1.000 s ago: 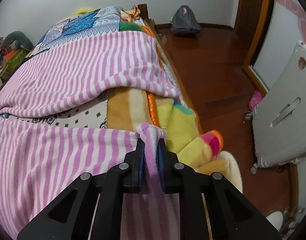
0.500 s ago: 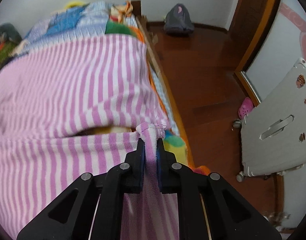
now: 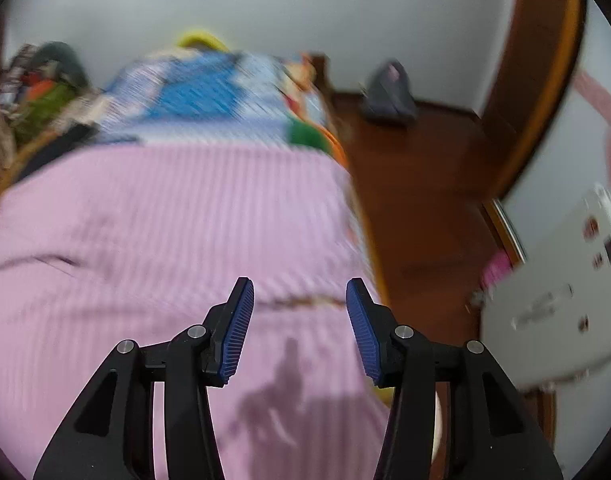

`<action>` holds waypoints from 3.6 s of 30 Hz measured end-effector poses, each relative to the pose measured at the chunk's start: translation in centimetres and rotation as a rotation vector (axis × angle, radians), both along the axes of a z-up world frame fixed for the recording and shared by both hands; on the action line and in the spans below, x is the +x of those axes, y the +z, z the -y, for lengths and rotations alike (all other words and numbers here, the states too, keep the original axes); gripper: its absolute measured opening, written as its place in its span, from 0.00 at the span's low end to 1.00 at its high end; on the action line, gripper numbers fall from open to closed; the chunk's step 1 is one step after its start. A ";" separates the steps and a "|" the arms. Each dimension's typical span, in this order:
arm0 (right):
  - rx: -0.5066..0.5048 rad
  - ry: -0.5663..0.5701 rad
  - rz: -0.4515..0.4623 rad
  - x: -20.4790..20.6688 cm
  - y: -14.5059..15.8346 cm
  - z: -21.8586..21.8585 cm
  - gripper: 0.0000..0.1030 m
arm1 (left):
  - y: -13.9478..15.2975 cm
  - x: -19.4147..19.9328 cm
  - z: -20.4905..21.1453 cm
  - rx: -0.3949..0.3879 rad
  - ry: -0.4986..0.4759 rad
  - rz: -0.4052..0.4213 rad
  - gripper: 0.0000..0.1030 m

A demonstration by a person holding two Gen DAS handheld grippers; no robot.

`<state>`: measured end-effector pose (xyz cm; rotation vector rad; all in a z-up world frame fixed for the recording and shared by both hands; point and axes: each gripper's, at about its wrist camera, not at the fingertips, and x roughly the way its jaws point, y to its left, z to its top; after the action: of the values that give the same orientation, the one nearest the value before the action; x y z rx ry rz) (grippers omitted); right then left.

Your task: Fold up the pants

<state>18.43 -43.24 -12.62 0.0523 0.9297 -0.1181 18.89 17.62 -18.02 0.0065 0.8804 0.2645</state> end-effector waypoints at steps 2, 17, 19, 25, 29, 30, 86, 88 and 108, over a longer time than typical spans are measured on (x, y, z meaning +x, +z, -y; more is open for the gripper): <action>0.016 0.056 0.053 0.7 2.0 -2.3 0.51 | 1.1 1.7 0.2 -0.016 -0.016 0.020 0.68; 0.025 0.444 0.128 13.4 2.2 -19.0 0.64 | -4.1 20.8 0.1 -0.072 -0.094 -0.097 0.68; 0.015 0.513 0.095 15.5 0.8 -21.1 0.64 | -5.9 22.9 -0.2 -0.083 -0.105 -0.132 0.67; -0.041 0.655 0.012 19.6 -3.2 -24.7 0.64 | -10.5 26.2 -1.6 -0.064 -0.108 -0.219 0.67; -0.072 0.667 -0.037 22.3 -5.7 -25.9 0.64 | -12.4 27.3 -2.4 -0.093 -0.107 -0.255 0.65; -0.064 0.675 -0.042 22.7 -6.3 -26.0 0.64 | -12.6 27.5 -2.3 -0.107 -0.118 -0.261 0.59; 0.262 0.608 0.109 -9.6 3.9 -23.8 0.05 | -2.0 -5.0 -2.3 -0.048 -0.171 0.026 0.12; 0.274 0.602 0.094 -10.6 3.1 -24.0 0.05 | -3.5 -5.6 -2.4 -0.037 -0.185 -0.007 0.12; 0.284 0.536 -0.031 -13.7 -0.3 -23.1 0.10 | -0.2 -5.0 -0.1 -0.038 -0.149 0.002 0.13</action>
<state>4.71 -20.14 -12.93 0.0625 0.9579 0.5119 13.84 17.68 -18.19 0.0364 0.8783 0.1082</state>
